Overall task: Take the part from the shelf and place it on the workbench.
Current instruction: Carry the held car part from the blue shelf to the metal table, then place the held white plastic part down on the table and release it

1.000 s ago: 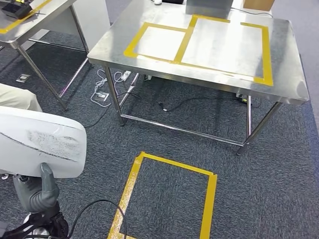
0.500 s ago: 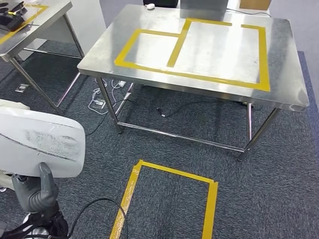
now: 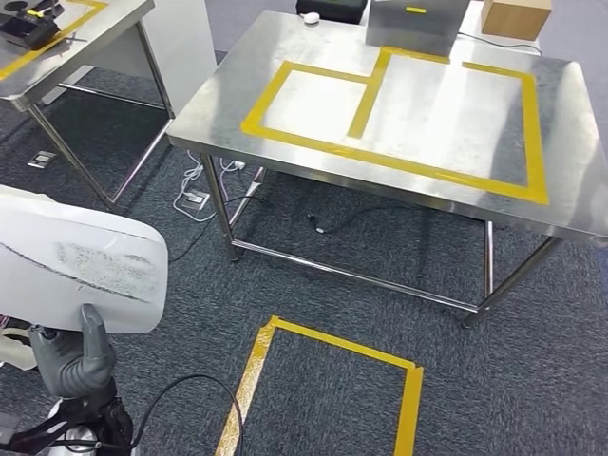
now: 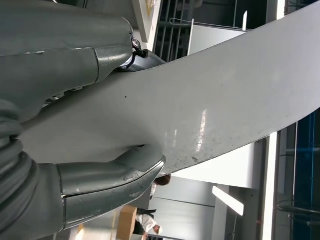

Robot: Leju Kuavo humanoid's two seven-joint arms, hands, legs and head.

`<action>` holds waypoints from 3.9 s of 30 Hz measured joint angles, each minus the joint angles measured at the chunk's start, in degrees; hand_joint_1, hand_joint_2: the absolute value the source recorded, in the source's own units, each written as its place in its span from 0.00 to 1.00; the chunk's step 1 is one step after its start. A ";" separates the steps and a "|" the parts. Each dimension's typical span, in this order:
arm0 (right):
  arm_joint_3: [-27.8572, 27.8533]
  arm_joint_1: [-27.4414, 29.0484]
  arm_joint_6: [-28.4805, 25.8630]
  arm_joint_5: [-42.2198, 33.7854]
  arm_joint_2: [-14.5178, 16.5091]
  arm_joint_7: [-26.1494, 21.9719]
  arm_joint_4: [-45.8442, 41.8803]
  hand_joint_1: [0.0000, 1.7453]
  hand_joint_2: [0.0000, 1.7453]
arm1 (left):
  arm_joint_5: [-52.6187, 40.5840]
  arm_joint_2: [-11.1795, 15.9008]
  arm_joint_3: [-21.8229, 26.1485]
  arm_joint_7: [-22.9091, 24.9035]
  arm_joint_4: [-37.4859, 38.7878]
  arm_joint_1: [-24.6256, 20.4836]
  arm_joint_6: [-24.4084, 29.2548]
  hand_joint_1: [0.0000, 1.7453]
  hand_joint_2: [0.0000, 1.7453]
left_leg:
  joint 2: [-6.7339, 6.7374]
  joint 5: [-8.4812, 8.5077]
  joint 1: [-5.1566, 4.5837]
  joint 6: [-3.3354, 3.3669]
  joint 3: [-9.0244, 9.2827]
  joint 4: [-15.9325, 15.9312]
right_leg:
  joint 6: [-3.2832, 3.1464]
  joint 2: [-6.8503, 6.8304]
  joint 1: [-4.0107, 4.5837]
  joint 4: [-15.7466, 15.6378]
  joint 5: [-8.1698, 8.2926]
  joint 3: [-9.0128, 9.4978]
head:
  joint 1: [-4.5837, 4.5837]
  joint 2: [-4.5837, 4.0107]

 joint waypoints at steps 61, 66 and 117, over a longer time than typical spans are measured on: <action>-1.49 0.27 0.75 0.04 -0.34 0.67 -0.01 0.00 0.00 | 0.09 0.00 -0.17 0.00 0.22 0.61 -0.15 1.00 1.00 | 0.28 0.13 1.32 -1.13 1.58 -2.37 | 0.30 0.53 0.04 0.28 2.59 -2.35 | 0.47 0.02; -1.49 0.37 0.80 0.13 -0.34 0.67 0.05 0.00 0.00 | -0.04 -0.08 -0.16 0.00 0.22 1.01 -0.93 1.00 1.00 | 0.25 -1.93 1.37 -2.31 4.00 -2.41 | -0.10 0.19 -0.10 -13.46 10.66 2.18 | 0.52 0.02; -2.30 0.26 3.22 -0.29 -2.65 2.21 0.16 0.00 0.00 | -52.66 9.01 1.23 13.04 2.51 -3.20 28.72 1.00 1.00 | 0.22 -1.88 1.35 -3.73 4.30 -3.25 | -1.61 0.17 -0.42 -13.53 9.76 3.38 | 0.83 0.02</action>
